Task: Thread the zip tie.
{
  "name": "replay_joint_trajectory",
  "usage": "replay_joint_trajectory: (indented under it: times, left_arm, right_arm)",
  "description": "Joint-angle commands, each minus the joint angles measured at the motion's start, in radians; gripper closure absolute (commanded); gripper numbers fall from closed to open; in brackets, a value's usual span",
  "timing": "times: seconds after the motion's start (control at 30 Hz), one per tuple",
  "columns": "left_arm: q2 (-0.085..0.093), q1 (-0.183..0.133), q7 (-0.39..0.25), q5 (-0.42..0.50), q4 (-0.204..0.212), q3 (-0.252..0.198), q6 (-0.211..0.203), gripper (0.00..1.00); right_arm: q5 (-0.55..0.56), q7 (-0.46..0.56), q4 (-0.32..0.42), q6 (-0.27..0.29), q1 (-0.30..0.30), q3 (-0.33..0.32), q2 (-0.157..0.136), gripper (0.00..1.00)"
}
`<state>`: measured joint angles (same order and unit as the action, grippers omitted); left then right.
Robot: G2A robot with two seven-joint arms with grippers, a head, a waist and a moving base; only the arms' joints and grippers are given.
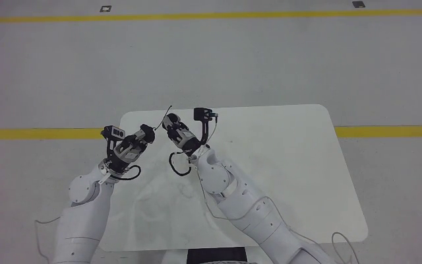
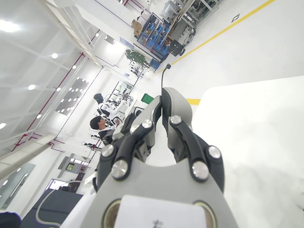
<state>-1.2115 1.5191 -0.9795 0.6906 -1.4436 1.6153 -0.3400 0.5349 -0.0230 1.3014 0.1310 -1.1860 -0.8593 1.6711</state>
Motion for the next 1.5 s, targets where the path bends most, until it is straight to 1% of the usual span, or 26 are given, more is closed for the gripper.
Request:
replay_joint_trajectory:
  times: [0.0, 0.13, 0.27, 0.53, 0.73, 0.83, 0.93, 1.17, 1.33, 1.47]
  left_arm:
    - [0.0, 0.001, 0.002, 0.0, 0.0, 0.0, 0.0, 1.0]
    - [0.001, 0.001, 0.004, 0.001, 0.001, 0.001, 0.0, 1.0]
    - [0.001, 0.002, 0.006, 0.0, 0.001, 0.001, 0.0, 1.0]
    - [0.003, 0.002, 0.006, -0.004, 0.0, 0.002, 0.0, 1.0]
    - [0.004, 0.001, 0.002, -0.005, -0.001, 0.0, 0.0, 1.0]
    - [0.005, 0.002, 0.0, -0.005, -0.002, -0.001, 0.0, 1.0]
    - [0.006, 0.002, 0.0, -0.005, -0.002, -0.002, 0.0, 1.0]
    - [0.007, 0.005, 0.005, 0.001, -0.009, -0.001, 0.0, 1.0]
    - [0.007, 0.009, 0.006, 0.006, -0.015, 0.002, 0.0, 1.0]
    - [0.006, 0.012, 0.005, 0.007, -0.019, 0.005, 0.0, 1.0]
  right_arm:
    - [0.003, -0.006, 0.002, 0.016, -0.001, -0.001, -0.001, 1.0]
    - [0.025, -0.023, 0.008, 0.071, -0.007, -0.003, -0.004, 1.0]
    - [0.046, -0.038, 0.012, 0.099, -0.011, -0.002, -0.005, 1.0]
    - [0.072, -0.043, 0.012, 0.122, -0.009, 0.005, -0.005, 1.0]
    - [0.106, -0.076, 0.014, 0.139, -0.008, 0.007, -0.005, 1.0]
    - [0.124, -0.089, 0.013, 0.14, -0.009, 0.008, -0.006, 1.0]
    - [0.125, -0.075, 0.006, 0.132, -0.01, 0.011, -0.005, 1.0]
    - [0.086, -0.015, -0.023, 0.103, -0.009, 0.019, -0.001, 1.0]
    - [0.057, -0.014, -0.03, 0.072, -0.011, 0.018, 0.003, 1.0]
    - [0.039, -0.021, -0.03, 0.069, -0.014, 0.014, 0.005, 1.0]
